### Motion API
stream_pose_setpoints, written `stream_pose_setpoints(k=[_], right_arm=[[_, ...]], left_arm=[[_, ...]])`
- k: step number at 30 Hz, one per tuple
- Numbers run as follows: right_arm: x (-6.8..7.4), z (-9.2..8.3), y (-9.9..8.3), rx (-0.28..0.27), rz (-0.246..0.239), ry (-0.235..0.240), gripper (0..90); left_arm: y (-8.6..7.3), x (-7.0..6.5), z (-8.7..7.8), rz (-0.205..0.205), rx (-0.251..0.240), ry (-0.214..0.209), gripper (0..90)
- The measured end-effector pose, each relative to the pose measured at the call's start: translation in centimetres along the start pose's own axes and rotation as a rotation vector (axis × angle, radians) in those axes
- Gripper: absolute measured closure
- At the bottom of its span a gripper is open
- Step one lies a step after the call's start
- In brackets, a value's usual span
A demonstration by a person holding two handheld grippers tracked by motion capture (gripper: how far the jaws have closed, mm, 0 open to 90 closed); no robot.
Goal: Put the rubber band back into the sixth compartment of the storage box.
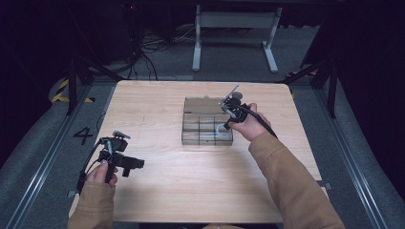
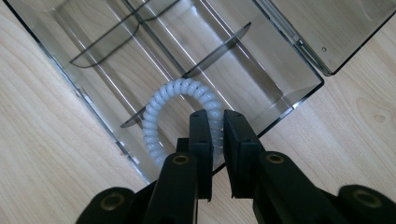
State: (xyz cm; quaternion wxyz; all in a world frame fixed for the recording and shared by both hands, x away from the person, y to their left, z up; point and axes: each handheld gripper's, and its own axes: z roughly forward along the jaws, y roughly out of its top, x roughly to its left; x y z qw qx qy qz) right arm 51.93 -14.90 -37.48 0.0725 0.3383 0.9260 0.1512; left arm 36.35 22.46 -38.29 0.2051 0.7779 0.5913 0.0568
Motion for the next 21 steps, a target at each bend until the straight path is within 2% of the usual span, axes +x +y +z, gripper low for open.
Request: stream_pose_setpoints(k=[21], right_arm=[[0.3, 1.7, 0.2, 0.052, -0.004, 0.000, 82.2]], left_arm=[[0.0, 0.0, 0.0, 0.000, 0.000, -0.002, 16.6]])
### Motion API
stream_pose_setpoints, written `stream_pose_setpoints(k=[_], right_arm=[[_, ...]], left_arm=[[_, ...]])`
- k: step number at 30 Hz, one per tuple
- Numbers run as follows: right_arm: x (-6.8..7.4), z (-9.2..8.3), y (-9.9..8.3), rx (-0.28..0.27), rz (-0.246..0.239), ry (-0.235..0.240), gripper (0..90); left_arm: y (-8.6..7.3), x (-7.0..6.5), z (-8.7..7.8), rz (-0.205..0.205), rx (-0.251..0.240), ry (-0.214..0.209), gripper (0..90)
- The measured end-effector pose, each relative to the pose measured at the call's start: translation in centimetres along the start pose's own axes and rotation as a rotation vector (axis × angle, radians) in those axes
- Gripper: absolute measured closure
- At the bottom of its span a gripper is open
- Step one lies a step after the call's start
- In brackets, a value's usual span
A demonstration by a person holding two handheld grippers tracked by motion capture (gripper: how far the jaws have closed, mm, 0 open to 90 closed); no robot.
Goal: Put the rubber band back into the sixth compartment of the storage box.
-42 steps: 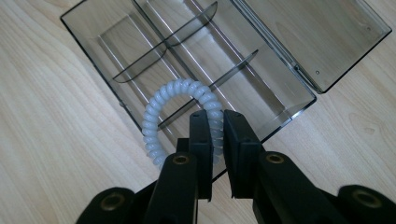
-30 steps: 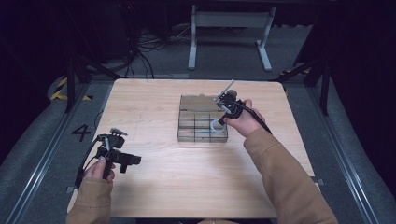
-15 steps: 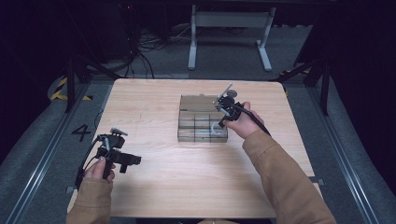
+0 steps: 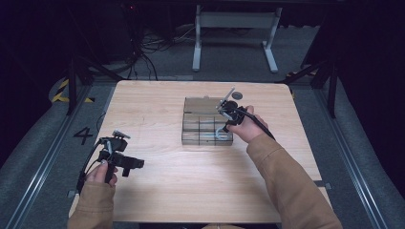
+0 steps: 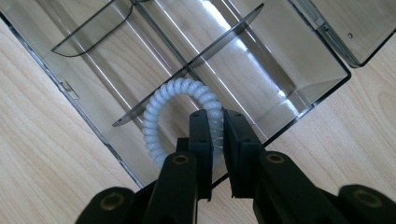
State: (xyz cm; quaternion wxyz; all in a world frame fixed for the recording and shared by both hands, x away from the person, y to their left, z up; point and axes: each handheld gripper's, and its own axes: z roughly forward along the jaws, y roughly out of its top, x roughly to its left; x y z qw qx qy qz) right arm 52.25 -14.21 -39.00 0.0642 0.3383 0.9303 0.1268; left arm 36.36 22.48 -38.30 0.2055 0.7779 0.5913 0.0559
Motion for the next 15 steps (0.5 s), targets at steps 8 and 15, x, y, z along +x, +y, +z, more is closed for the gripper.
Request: stream_pose_setpoints(k=[8, 15], right_arm=[[0.05, 0.32, 0.07, 0.014, -0.003, -0.003, 82.2], [0.20, 0.75, 0.06, 0.039, 0.002, 0.001, 82.3]], left_arm=[[0.00, 0.02, -0.03, -0.001, 0.001, 0.000, 16.6], [0.00, 0.03, -0.04, -0.001, 0.000, -0.001, 16.6]])
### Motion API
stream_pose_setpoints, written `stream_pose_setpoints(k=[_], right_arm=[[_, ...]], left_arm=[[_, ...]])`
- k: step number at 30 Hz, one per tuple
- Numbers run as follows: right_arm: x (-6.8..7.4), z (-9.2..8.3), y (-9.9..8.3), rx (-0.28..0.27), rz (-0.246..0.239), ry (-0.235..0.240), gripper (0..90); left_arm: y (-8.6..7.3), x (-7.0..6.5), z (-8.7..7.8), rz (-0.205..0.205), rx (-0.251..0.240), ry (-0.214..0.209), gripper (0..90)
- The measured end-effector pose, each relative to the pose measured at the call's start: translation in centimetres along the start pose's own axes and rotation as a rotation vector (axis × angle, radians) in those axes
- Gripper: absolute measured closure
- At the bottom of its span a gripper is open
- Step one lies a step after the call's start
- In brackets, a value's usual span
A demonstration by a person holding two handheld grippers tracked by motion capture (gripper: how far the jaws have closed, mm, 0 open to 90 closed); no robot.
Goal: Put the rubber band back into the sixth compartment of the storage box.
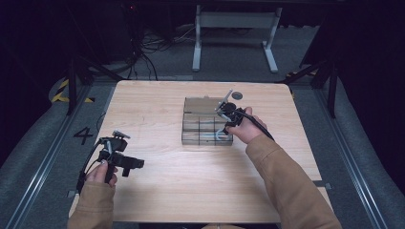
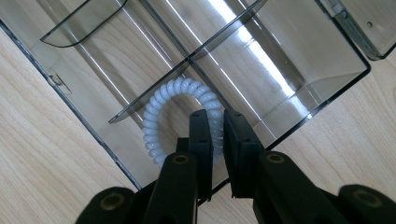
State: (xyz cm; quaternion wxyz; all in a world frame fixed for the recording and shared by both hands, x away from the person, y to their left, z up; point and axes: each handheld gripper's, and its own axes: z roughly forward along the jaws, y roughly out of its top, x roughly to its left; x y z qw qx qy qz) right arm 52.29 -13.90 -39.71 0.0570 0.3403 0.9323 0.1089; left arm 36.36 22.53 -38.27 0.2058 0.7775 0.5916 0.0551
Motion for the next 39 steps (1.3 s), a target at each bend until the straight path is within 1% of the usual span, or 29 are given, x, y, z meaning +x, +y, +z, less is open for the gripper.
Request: stream_pose_setpoints(k=[2, 4, 6, 13, 15, 21, 22, 23, 25, 27, 29, 31, 32, 34, 35, 36, 39], right_arm=[[0.0, 0.1, 0.0, 0.002, -0.009, -0.001, 82.2], [0.1, 0.1, 0.0, 0.005, -0.003, 0.000, 82.3], [0.0, 0.3, 0.0, 0.004, -0.014, 0.000, 82.3], [0.0, 0.6, 0.0, 0.019, -0.006, 0.012, 82.3], [0.1, 0.8, -0.1, 0.022, 0.007, 0.018, 82.3], [0.0, 0.8, -0.1, 0.020, 0.002, 0.020, 81.1], [-0.1, 0.9, -0.2, 0.010, -0.009, 0.019, 80.2], [0.0, 0.7, -0.2, 0.006, 0.009, 0.033, 76.5], [0.0, 0.6, -0.2, 0.003, 0.004, 0.032, 75.7], [0.1, 0.4, -0.2, -0.019, 0.001, 0.036, 73.5], [0.2, 0.2, -0.2, -0.021, 0.006, 0.037, 73.0], [0.2, -0.1, -0.2, -0.035, 0.006, 0.037, 71.8], [0.3, -0.4, -0.2, -0.051, -0.002, 0.035, 71.6], [0.3, -0.6, -0.2, -0.054, 0.003, 0.037, 71.5], [0.3, -1.1, -0.4, -0.070, -0.005, 0.036, 71.3], [0.4, -1.2, -0.4, -0.076, 0.000, 0.038, 71.0], [0.3, -1.7, -0.6, -0.089, -0.004, 0.046, 70.7]], left_arm=[[0.0, 0.0, 0.0, 0.000, 0.000, 0.000, 16.6], [0.0, 0.0, 0.0, 0.001, 0.000, 0.000, 16.6], [0.0, 0.0, 0.0, 0.001, 0.001, 0.000, 16.6], [0.0, 0.0, 0.0, -0.001, -0.003, 0.000, 16.6], [0.0, 0.0, 0.0, -0.002, -0.004, -0.001, 16.6], [0.0, 0.0, 0.0, 0.003, 0.000, -0.001, 16.6], [0.0, 0.0, 0.0, 0.003, 0.001, -0.001, 16.6], [0.0, 0.0, 0.0, 0.003, 0.002, 0.000, 16.6], [0.1, 0.0, 0.0, 0.003, 0.002, -0.001, 16.6], [0.1, 0.0, 0.0, 0.006, 0.005, -0.002, 16.6], [0.1, 0.0, 0.0, 0.005, 0.004, 0.000, 16.6], [0.1, -0.1, 0.0, 0.005, 0.002, -0.001, 16.6], [0.1, -0.1, 0.0, 0.005, 0.002, -0.001, 16.6], [0.1, -0.1, 0.0, 0.005, 0.002, 0.000, 16.6], [0.1, -0.1, 0.0, 0.005, 0.002, 0.000, 16.6], [0.1, -0.1, 0.0, 0.005, 0.002, 0.000, 16.6], [0.1, -0.1, 0.0, 0.005, 0.001, 0.001, 16.6]])
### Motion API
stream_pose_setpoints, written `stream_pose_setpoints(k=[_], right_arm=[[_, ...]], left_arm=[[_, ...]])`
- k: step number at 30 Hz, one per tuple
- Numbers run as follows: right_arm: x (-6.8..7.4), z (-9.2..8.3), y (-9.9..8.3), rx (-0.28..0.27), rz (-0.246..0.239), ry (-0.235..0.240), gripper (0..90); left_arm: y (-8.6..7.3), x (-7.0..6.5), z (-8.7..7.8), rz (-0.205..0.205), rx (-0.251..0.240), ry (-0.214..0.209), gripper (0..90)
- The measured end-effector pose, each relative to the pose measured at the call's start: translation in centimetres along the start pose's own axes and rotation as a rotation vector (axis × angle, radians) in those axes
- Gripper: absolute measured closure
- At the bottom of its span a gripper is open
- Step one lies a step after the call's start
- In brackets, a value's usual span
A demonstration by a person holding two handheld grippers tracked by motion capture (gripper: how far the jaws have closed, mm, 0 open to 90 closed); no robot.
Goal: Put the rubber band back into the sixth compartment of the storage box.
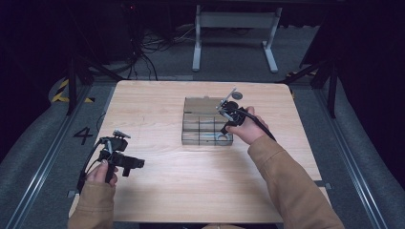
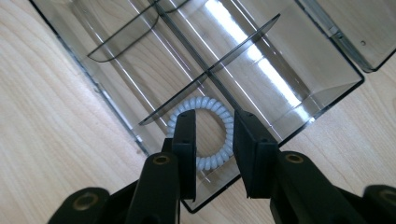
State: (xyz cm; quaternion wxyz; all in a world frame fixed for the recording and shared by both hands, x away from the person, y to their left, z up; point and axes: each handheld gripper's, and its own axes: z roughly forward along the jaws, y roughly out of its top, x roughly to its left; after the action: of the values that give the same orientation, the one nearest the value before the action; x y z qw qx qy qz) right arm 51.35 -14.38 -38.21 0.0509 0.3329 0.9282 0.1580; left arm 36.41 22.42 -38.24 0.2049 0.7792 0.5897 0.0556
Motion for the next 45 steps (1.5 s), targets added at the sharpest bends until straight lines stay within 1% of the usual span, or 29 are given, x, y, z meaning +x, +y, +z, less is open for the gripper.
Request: stream_pose_setpoints(k=[2, 6, 9, 10, 12, 13, 14, 19, 23, 27, 28, 30, 37, 41, 42, 43, 44, 45], right_arm=[[0.0, -0.6, -0.2, -0.019, -0.001, 0.003, 70.6], [0.0, -2.1, -1.1, -0.076, 0.008, 0.017, 69.3], [-0.2, -3.2, -1.9, -0.107, 0.012, 0.027, 68.3], [-0.2, -3.2, -1.9, -0.107, 0.012, 0.027, 68.3], [-0.2, -3.9, -2.6, -0.130, 0.017, 0.034, 67.5], [-0.3, -4.5, -3.3, -0.145, 0.017, 0.035, 65.9], [-0.3, -4.5, -3.3, -0.145, 0.017, 0.035, 65.9], [-0.5, -5.8, -4.9, -0.178, 0.019, 0.035, 62.2], [-0.7, -6.9, -6.3, -0.205, 0.022, 0.046, 59.5], [-0.8, -7.7, -7.5, -0.213, 0.023, 0.049, 57.9], [-0.8, -7.7, -7.5, -0.213, 0.023, 0.049, 57.9], [-0.9, -8.2, -8.3, -0.218, 0.028, 0.044, 57.0], [-1.5, -9.0, -9.9, -0.236, 0.043, 0.053, 53.2], [-2.0, -9.4, -10.9, -0.245, 0.049, 0.046, 51.6], [-2.0, -9.4, -10.9, -0.245, 0.049, 0.046, 51.6], [-2.3, -9.8, -11.5, -0.263, 0.055, 0.050, 50.2], [-2.3, -9.8, -11.5, -0.263, 0.055, 0.050, 50.2], [-2.5, -10.0, -11.9, -0.279, 0.059, 0.047, 49.3]], left_arm=[[0.0, 0.0, 0.0, -0.001, -0.002, 0.000, 16.6], [-0.1, 0.0, -0.1, -0.002, -0.003, 0.001, 16.6], [0.0, -0.1, -0.1, -0.001, -0.005, -0.001, 16.6], [0.0, -0.1, -0.1, -0.001, -0.005, -0.001, 16.6], [0.1, -0.2, 0.0, 0.003, 0.000, 0.001, 16.6], [0.1, -0.2, 0.0, 0.004, -0.002, 0.000, 16.6], [0.1, -0.2, 0.0, 0.005, -0.002, 0.000, 16.6], [0.1, -0.1, 0.0, 0.004, -0.002, -0.001, 16.6], [0.1, -0.1, -0.1, 0.005, -0.003, -0.002, 16.6], [0.2, -0.1, 0.0, 0.007, -0.001, -0.002, 16.6], [0.2, -0.1, 0.0, 0.007, -0.001, -0.002, 16.6], [0.2, -0.2, 0.0, 0.007, -0.003, -0.002, 16.6], [0.2, -0.2, 0.0, 0.006, -0.002, -0.002, 16.6], [0.2, -0.2, -0.1, 0.006, -0.002, -0.001, 16.6], [0.2, -0.2, -0.1, 0.006, -0.002, -0.001, 16.6], [0.2, -0.2, 0.0, 0.007, -0.001, -0.001, 16.6], [0.2, -0.2, 0.0, 0.006, -0.002, -0.001, 16.6], [0.2, -0.2, -0.1, 0.008, 0.001, -0.002, 16.6]])
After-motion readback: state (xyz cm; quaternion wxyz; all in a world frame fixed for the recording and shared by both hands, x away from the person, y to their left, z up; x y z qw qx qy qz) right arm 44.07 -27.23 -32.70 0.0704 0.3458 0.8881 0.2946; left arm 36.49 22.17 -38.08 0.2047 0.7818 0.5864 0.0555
